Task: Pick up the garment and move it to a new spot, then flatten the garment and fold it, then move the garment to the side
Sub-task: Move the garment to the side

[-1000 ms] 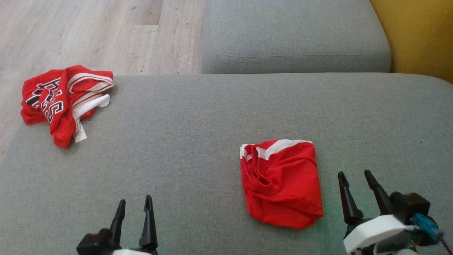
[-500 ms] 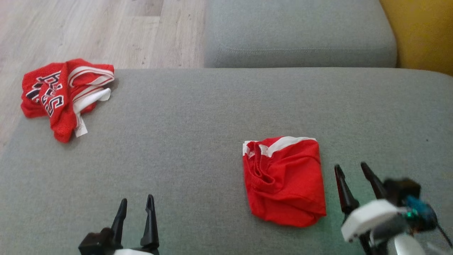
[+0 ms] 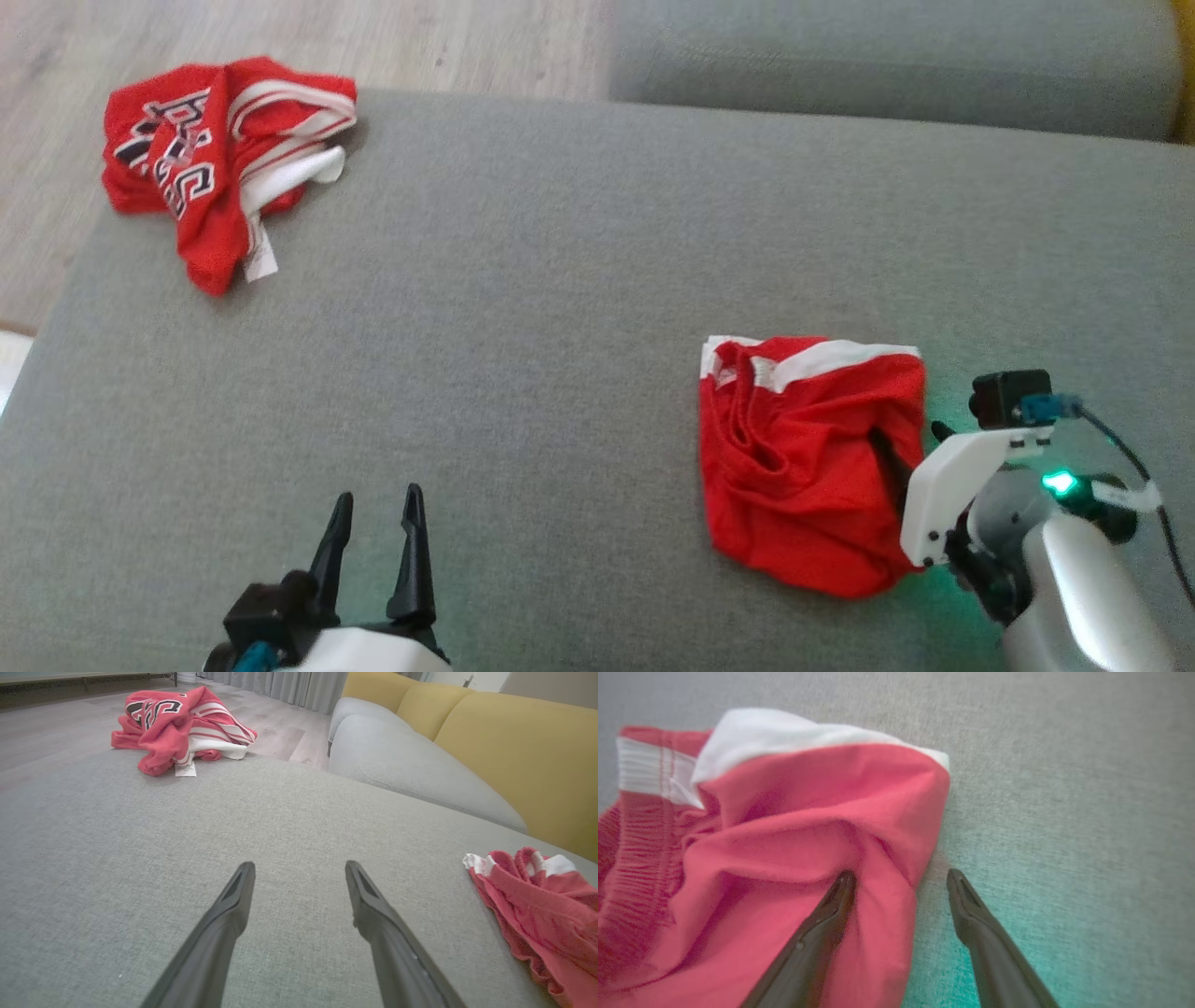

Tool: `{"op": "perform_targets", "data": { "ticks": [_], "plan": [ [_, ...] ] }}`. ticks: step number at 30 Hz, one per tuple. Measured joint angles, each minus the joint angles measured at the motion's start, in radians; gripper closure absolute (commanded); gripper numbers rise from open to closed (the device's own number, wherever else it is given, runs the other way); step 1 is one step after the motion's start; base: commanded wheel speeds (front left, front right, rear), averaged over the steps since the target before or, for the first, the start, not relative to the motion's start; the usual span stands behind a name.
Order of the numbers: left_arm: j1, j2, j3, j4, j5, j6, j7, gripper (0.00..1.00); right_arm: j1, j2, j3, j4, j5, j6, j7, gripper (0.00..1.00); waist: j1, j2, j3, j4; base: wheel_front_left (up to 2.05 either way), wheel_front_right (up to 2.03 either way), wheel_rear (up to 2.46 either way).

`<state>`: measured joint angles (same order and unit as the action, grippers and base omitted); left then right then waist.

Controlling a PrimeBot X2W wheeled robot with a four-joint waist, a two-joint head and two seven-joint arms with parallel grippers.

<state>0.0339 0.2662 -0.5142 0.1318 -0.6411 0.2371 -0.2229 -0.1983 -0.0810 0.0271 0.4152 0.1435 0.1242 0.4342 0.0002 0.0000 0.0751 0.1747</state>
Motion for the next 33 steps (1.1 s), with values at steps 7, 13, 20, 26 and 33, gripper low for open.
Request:
{"op": "perform_targets", "data": {
  "ticks": [7,13,20,26,33],
  "plan": [
    [-0.015,-0.009,0.002,0.013,0.007,-0.001,-0.009,0.0,-0.061,-0.048,0.035,0.023,0.075,0.0,0.059,0.75,0.0,0.0,0.06,0.027,0.0,0.0,0.0],
    [-0.042,-0.011,0.001,-0.001,0.026,-0.01,-0.016,0.0,-0.09,-0.063,0.047,0.019,0.076,0.0,0.011,1.0,-0.0001,0.0,0.083,-0.019,0.0,0.0,0.0],
    [-0.104,0.002,-0.002,-0.068,0.053,-0.008,0.004,0.0,-0.173,-0.108,-0.014,0.006,0.057,0.0,-0.035,1.0,-0.0001,0.0,0.126,-0.176,0.0,0.0,0.0],
    [-0.155,0.034,-0.002,-0.11,0.08,0.003,0.047,0.0,-0.246,-0.106,-0.035,0.003,0.062,0.0,-0.069,1.0,-0.0001,0.0,0.18,-0.335,0.0,0.0,0.0],
    [-0.188,0.068,-0.004,-0.146,0.098,0.011,0.09,0.0,-0.326,-0.1,-0.038,0.048,0.065,0.0,-0.103,1.0,-0.0001,0.0,0.267,-0.474,0.0,0.0,0.0]
  ]
}}
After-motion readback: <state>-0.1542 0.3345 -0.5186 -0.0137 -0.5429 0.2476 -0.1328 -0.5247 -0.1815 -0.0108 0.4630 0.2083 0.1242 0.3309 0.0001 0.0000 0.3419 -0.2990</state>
